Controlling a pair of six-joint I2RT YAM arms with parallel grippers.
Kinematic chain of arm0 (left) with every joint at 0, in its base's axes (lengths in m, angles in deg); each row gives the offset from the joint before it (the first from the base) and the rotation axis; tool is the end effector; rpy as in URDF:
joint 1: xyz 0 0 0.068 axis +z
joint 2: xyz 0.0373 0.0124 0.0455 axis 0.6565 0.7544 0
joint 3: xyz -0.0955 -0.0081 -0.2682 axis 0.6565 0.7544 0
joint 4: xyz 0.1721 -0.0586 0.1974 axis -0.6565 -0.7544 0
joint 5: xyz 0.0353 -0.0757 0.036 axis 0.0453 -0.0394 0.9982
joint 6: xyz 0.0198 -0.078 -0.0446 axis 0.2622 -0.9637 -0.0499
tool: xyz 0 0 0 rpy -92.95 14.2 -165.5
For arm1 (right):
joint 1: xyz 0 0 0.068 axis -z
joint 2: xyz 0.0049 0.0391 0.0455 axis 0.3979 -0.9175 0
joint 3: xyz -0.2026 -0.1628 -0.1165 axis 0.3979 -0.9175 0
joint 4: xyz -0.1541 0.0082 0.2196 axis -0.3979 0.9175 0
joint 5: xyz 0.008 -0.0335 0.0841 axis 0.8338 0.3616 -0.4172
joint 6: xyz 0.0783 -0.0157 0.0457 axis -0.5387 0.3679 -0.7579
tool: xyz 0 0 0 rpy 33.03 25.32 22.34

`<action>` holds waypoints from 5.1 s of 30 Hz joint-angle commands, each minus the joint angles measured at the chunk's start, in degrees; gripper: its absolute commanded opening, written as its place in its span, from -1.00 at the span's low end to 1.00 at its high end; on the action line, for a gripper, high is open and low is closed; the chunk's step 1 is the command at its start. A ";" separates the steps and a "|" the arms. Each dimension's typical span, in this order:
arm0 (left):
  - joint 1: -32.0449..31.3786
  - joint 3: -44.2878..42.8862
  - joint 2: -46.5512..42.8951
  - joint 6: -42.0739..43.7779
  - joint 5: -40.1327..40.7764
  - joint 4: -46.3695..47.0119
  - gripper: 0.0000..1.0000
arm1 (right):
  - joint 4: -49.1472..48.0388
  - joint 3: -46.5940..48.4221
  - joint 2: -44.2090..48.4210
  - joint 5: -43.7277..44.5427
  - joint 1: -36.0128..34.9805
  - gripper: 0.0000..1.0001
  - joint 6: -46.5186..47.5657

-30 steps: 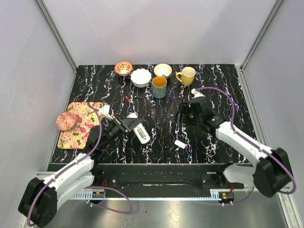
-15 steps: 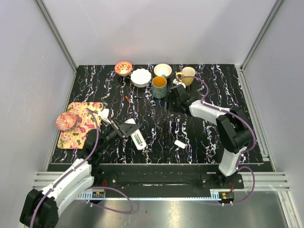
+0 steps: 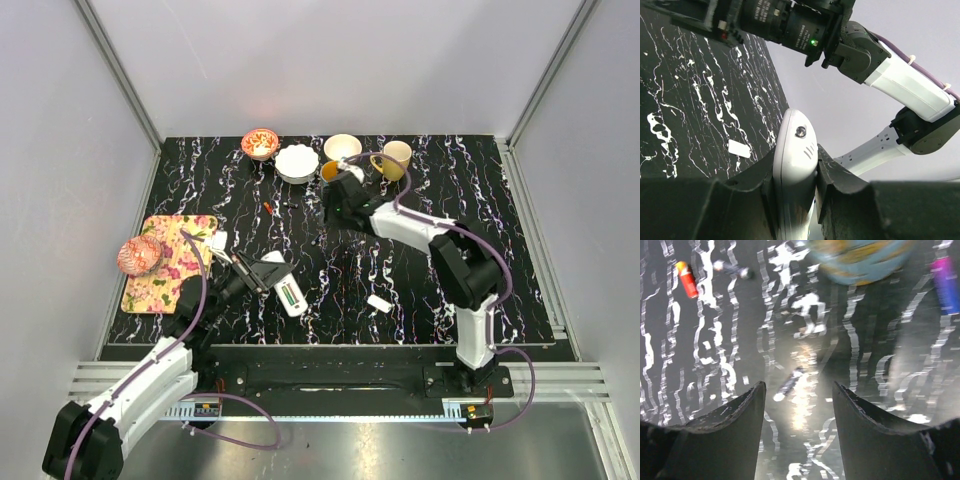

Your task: Load the batteries into the remote control

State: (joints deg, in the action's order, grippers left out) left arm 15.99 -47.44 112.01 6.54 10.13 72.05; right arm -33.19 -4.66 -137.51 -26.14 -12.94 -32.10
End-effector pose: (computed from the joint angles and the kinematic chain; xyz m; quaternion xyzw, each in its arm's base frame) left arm 0.1638 -0.1131 0.2192 -0.1014 0.6763 -0.6132 0.3954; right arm 0.3948 0.2780 0.1724 -0.0187 0.9175 0.1685 0.3597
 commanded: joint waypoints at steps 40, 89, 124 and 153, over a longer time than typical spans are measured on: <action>-0.19 1.00 -0.74 -4.39 1.69 9.94 -1.00 | 23.05 14.23 -15.04 9.96 -6.77 -0.57 -2.68; 0.08 -0.23 6.12 -3.86 -1.13 17.15 -1.00 | 12.77 -19.33 9.91 4.68 5.53 -1.00 -37.92; -2.12 0.65 2.86 -3.69 2.21 13.20 -1.00 | 5.23 -21.52 23.18 2.59 4.83 0.47 6.66; -2.12 -0.93 -1.01 0.97 3.97 3.26 -1.00 | 13.56 -1.59 -1.33 -0.06 1.93 0.62 27.38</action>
State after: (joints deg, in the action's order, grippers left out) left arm 14.00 -45.84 110.31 6.63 13.41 71.92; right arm -20.58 -8.94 -137.45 -26.97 -10.75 -5.93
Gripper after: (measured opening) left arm 0.307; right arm 0.837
